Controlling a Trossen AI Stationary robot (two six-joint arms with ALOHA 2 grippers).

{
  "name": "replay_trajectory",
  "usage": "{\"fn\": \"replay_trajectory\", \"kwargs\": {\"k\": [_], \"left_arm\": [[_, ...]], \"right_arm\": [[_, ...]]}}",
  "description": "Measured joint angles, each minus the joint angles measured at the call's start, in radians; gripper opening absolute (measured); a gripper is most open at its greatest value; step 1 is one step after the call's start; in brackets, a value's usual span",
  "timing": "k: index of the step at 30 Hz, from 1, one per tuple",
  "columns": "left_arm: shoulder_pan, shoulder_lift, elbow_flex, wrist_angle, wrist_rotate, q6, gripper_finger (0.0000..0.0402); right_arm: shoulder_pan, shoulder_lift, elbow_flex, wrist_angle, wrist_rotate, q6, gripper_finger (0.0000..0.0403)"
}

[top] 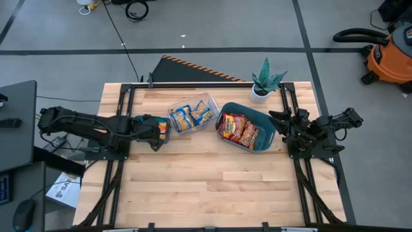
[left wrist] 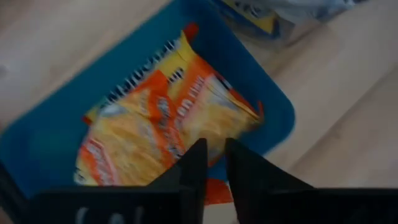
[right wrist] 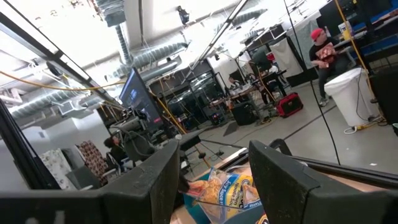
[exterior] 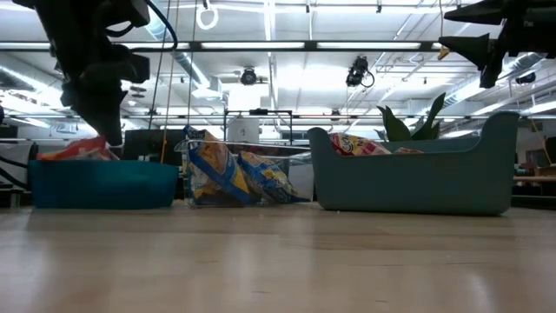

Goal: Sort Maruchan noodles
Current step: Put the orange noodle pack into the blue bin

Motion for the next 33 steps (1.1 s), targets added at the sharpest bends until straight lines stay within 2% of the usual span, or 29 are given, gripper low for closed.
{"fn": "replay_trajectory", "kwargs": {"k": [4,8,16,19,24,33], "left_arm": [[0.000,0.000,0.000,0.000,0.055,-0.008,0.0098],[0.010,0.000,0.001,-0.003,0.037,0.015,0.0113],[0.054,0.000,0.123,-0.162,0.035,0.058,0.0105],[0.067,0.000,0.166,-0.280,0.042,0.040,0.0100],[0.087,0.006,0.133,-0.398,0.037,-0.031,0.0090],[0.081,0.099,-0.012,-0.217,0.119,-0.043,0.0080]], "right_arm": [[0.000,0.000,0.000,0.000,0.000,0.000,0.0199],[0.000,0.000,0.000,0.000,0.000,0.000,0.0199],[0.000,0.000,0.000,0.000,0.000,0.000,0.0199],[0.000,0.000,0.000,0.000,0.000,0.000,0.0199],[0.000,0.000,0.000,0.000,0.000,0.000,0.0199],[0.000,0.000,0.000,0.000,0.000,0.000,0.0199]]}}
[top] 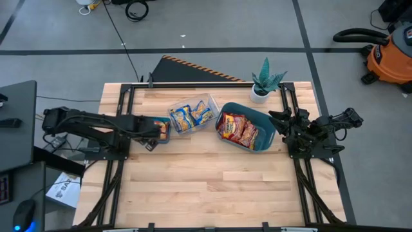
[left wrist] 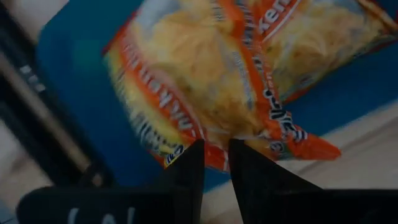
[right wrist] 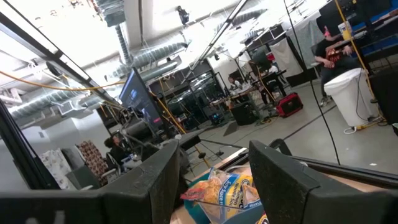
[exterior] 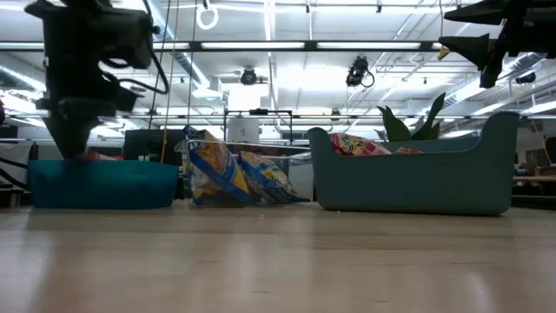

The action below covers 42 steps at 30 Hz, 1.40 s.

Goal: Sort Maruchan noodles
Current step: Put the orange noodle pack into the blue bin, then return to Home Position

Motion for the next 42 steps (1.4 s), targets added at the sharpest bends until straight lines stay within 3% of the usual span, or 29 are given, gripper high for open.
{"fn": "replay_trajectory", "kwargs": {"k": [7,14,19,23,29,33,42], "left_arm": [[0.000,0.055,0.004,0.186,0.011,0.093,0.0079],[-0.004,0.052,0.130,0.048,0.010,0.106,0.0079],[-0.070,0.004,0.170,0.181,-0.072,0.168,0.0079],[-0.117,-0.080,0.098,0.299,-0.078,0.202,0.0079],[-0.153,-0.290,-0.115,0.551,-0.102,0.195,0.0079],[-0.172,-0.426,-0.240,0.779,-0.113,0.298,0.0079],[-0.154,-0.654,-0.426,1.035,-0.131,0.546,0.0079]], "right_arm": [[0.000,0.000,0.000,0.000,0.000,0.000,0.0199],[0.000,0.000,0.000,0.000,0.000,0.000,0.0199],[0.000,0.000,0.000,0.000,0.000,0.000,0.0199],[0.000,0.000,0.000,0.000,0.000,0.000,0.0199],[0.000,0.000,0.000,0.000,0.000,0.000,0.0199],[0.000,0.000,0.000,0.000,0.000,0.000,0.0199],[0.000,0.000,0.000,0.000,0.000,0.001,0.0199]]}}
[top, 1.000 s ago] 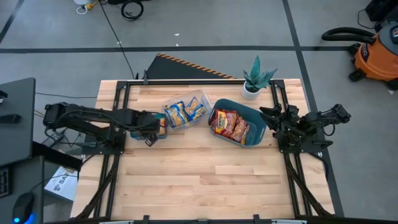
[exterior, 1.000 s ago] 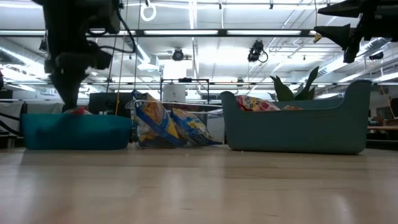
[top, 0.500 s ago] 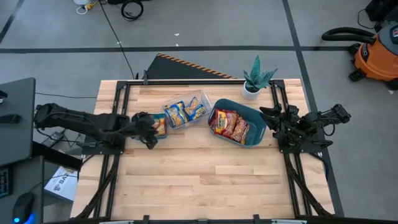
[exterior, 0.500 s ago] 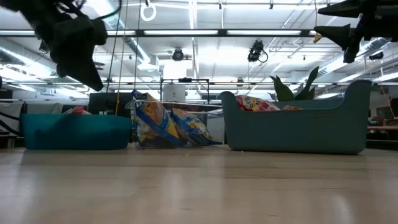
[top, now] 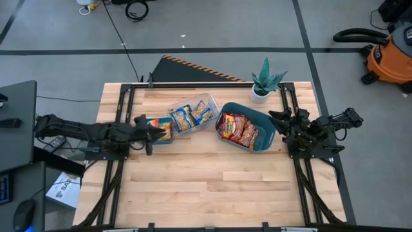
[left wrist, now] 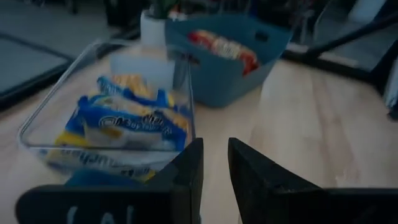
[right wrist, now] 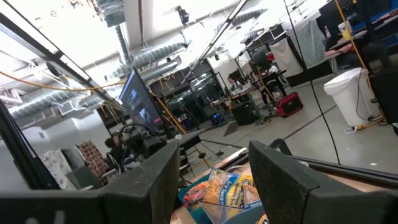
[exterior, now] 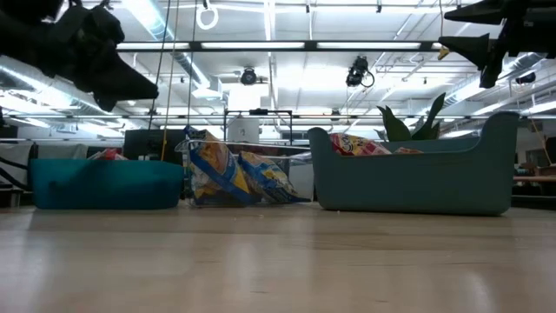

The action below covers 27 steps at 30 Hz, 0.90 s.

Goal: Sort Maruchan noodles
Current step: Return to Home Position

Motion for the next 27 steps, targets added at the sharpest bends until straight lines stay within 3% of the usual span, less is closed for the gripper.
{"fn": "replay_trajectory", "kwargs": {"k": [5,8,14,16,22,27], "left_arm": [[0.020,-0.107,-0.109,0.110,0.054,0.030,0.0073],[0.018,-0.158,-0.171,0.149,0.071,0.026,0.0060],[0.018,-0.219,-0.247,0.253,0.116,0.033,0.0031],[0.018,-0.227,-0.248,0.267,0.134,0.051,0.0023],[0.018,-0.226,-0.248,0.282,0.135,0.108,0.0010],[0.018,-0.226,-0.248,0.314,0.136,0.072,0.0011]], "right_arm": [[0.004,-0.001,0.000,0.025,-0.062,0.074,0.0199],[0.004,-0.002,0.029,0.008,-0.135,-0.058,0.0199],[-0.007,-0.008,0.028,-0.157,0.126,0.042,0.0199],[-0.021,-0.008,0.002,-0.206,0.163,0.107,0.0199],[-0.061,-0.007,-0.042,-0.216,-0.027,0.174,0.0199],[-0.084,-0.008,-0.077,-0.193,-0.194,0.085,0.0199]]}}
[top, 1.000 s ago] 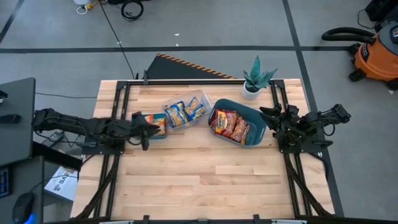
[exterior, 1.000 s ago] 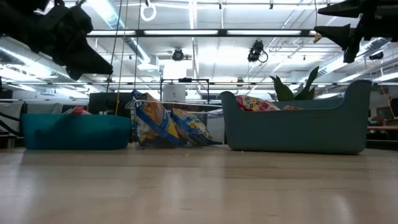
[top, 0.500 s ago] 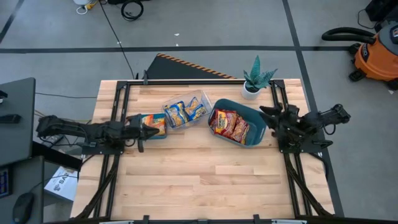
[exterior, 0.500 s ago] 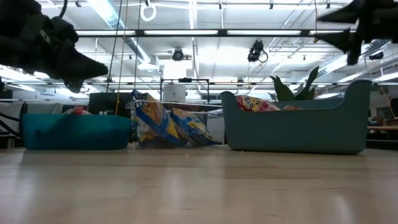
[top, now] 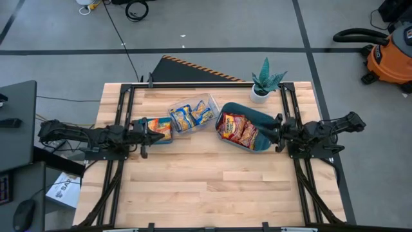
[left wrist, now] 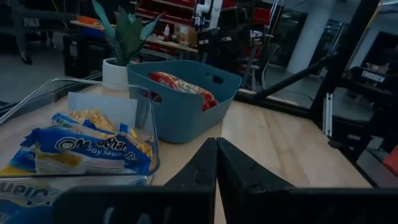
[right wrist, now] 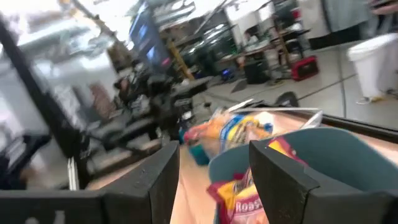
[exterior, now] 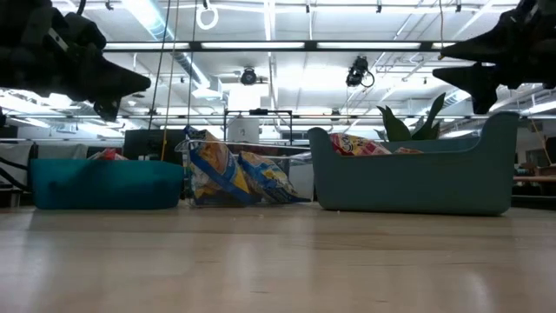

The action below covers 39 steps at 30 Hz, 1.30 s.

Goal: Sort Maruchan noodles
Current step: Return to Home Position

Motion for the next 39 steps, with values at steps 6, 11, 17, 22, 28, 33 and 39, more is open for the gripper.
{"fn": "replay_trajectory", "kwargs": {"k": [6,11,17,22,28,33,39], "left_arm": [[0.000,0.002,0.000,0.014,-0.002,0.098,0.0011],[0.000,0.002,-0.001,0.148,-0.004,0.260,0.0014],[0.000,0.002,-0.001,0.166,-0.024,0.402,0.0015],[0.000,0.002,-0.001,0.131,-0.055,0.382,0.0015],[0.000,0.002,-0.001,0.131,-0.061,0.378,0.0016],[0.000,0.002,-0.001,0.131,-0.061,0.378,0.0016],[0.000,0.002,-0.001,0.130,-0.061,0.378,0.0016]], "right_arm": [[-0.048,0.002,-0.003,-0.009,-0.019,-0.039,0.0199],[-0.074,0.002,-0.003,-0.033,-0.017,-0.071,0.0199],[-0.080,0.003,-0.003,-0.073,0.033,-0.203,0.0199],[-0.080,0.003,-0.003,-0.072,0.033,-0.244,0.0199],[-0.080,0.003,-0.003,-0.071,0.032,-0.244,0.0199],[-0.080,0.003,-0.003,-0.071,0.032,-0.245,0.0199],[-0.080,0.003,-0.003,-0.071,0.031,-0.244,0.0199]]}}
